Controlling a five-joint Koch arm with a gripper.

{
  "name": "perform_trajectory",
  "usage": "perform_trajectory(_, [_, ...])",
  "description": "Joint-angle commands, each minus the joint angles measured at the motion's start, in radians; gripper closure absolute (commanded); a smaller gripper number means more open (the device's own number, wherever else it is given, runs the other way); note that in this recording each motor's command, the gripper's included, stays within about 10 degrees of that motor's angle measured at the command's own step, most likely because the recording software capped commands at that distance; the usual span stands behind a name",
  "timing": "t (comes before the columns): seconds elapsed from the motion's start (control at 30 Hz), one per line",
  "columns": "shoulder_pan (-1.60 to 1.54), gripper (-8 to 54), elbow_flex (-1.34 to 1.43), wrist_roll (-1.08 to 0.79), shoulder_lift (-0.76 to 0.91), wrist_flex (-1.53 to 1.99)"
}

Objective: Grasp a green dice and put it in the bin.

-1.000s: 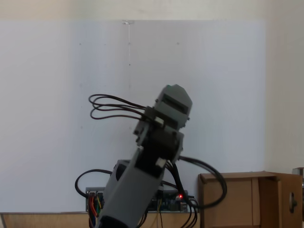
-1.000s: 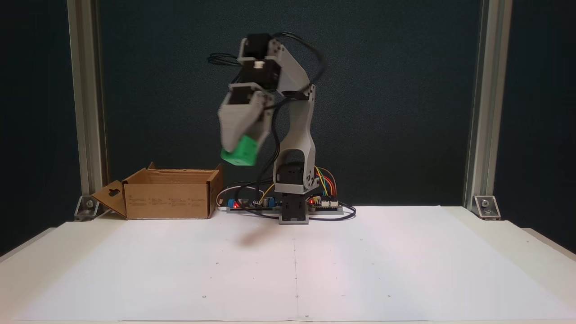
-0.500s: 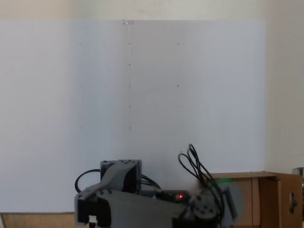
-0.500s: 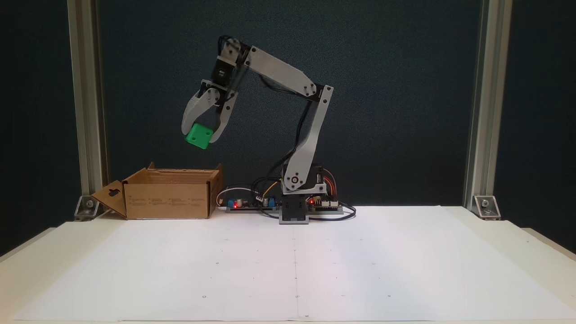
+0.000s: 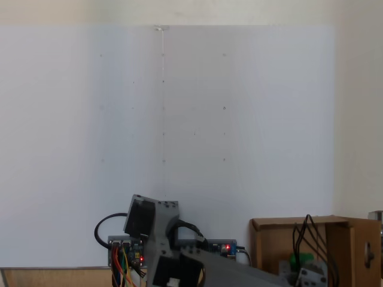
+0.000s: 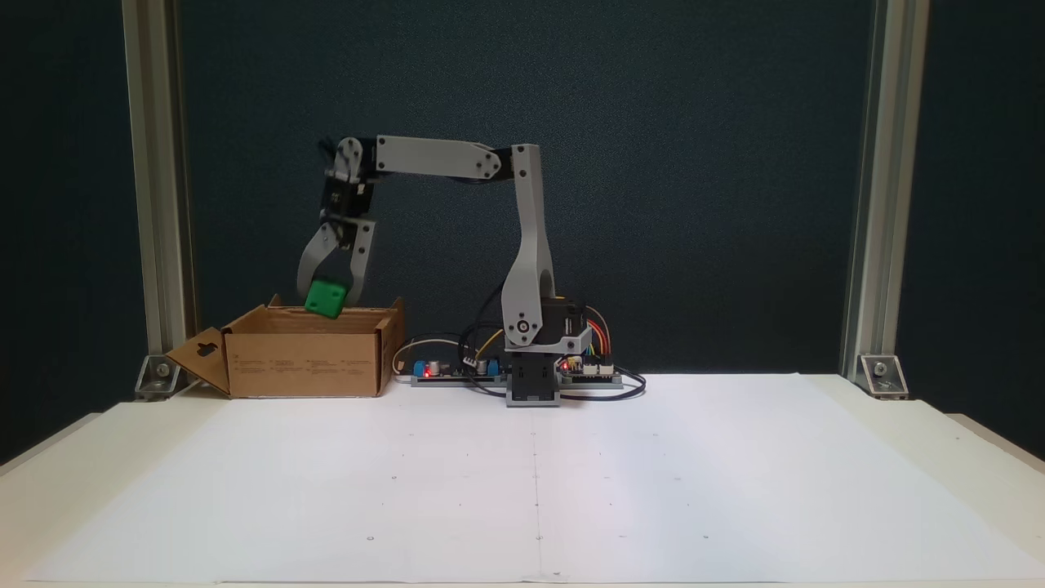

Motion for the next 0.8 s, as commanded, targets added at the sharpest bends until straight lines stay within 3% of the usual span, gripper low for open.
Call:
perform_trajectory(0.0, [0.002,33.9,-0.054,-0.080,-0.002,-0.048])
perform_trajectory(0.07, [0.002,33.7,-0.054,-0.080,-0.005,-0.048])
perform_trajectory(0.1, [0.003,29.8,-0.049,-0.080,-0.005,-0.044])
perform_trajectory(0.13, [0.003,19.5,-0.035,-0.080,-0.005,-0.043])
perform_trajectory(0.17, [0.002,13.2,-0.009,-0.080,-0.005,-0.040])
perform_trajectory(0.3, [-0.005,-1.3,0.023,-0.078,0.011,-0.038])
perform_trajectory(0.47, [-0.058,1.8,0.021,-0.041,0.103,-0.066])
perform_trajectory(0.77, [-0.411,1.6,0.020,0.169,0.364,-0.302])
